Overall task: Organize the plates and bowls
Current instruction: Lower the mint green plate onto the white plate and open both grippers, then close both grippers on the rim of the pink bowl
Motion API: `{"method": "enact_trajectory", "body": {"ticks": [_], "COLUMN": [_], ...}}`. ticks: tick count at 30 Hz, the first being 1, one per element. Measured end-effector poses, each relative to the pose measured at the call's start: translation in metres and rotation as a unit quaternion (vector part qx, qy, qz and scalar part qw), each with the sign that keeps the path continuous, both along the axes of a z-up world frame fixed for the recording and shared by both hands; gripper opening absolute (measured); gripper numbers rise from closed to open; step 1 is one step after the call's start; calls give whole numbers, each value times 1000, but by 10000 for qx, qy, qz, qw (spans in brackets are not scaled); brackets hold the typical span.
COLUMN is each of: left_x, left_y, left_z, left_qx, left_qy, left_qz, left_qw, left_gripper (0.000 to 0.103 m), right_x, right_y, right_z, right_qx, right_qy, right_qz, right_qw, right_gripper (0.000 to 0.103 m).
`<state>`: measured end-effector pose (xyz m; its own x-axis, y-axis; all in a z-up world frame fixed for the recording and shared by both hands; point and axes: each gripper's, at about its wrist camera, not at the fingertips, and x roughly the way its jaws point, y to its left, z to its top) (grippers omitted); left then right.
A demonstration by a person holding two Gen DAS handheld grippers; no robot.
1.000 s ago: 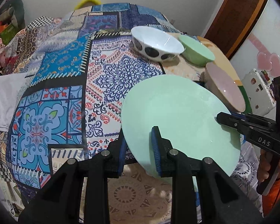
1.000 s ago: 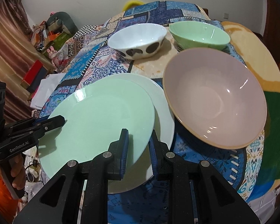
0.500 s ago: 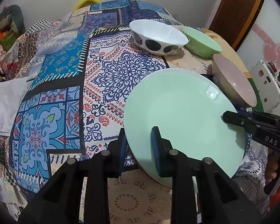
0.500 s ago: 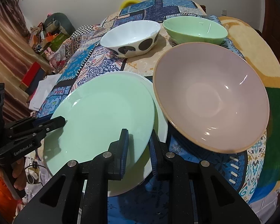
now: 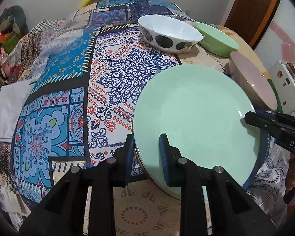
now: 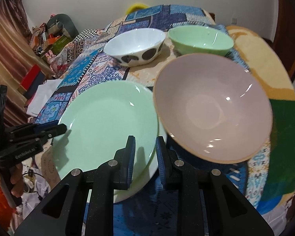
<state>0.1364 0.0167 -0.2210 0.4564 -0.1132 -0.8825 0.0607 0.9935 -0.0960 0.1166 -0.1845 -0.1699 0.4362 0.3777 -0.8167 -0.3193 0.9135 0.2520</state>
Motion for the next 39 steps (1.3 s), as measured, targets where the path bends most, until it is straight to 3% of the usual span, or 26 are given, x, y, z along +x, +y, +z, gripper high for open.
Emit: {"method": "enact_trajectory", "body": {"ticks": [7,15,19,21,22,27,36,39], "left_x": [-6,-6,0,4,7,26,63,72], "left_y": [4,-14,-31,-42,-46,-71,-115,-130], "left_z": [26,77,96,101,103,98,61,47], "left_qx": [-82,-134,-105,-58,-64,-130,-199,-154], "left_qy": [-296,-913,-1208,-1315,-1363,-1293,-875,-744], "left_qz": [102,13,-84,-155,-190,-391,-812,-956], "left_qw": [9995,9957,9926,9912,9905,9907,9927,9925], "left_gripper": [27,57,71,88,90,93,93,85], "right_x": [-4,-4,1,4,5,14,28,30], "right_y": [-11,-34,-52,-63,-67,-88,-110,-114], "right_z": [19,48,56,57,56,46,13,5], "right_qx": [-3,107,100,90,70,45,122,182], "right_qy": [-244,-741,-943,-1015,-1027,-941,-632,-547], "right_qz": [54,-200,-472,-645,-708,-969,-1180,-1191], "right_qw": [9997,9970,9944,9927,9922,9908,9909,9912], "right_gripper": [23,42,61,65,65,65,65,64]}}
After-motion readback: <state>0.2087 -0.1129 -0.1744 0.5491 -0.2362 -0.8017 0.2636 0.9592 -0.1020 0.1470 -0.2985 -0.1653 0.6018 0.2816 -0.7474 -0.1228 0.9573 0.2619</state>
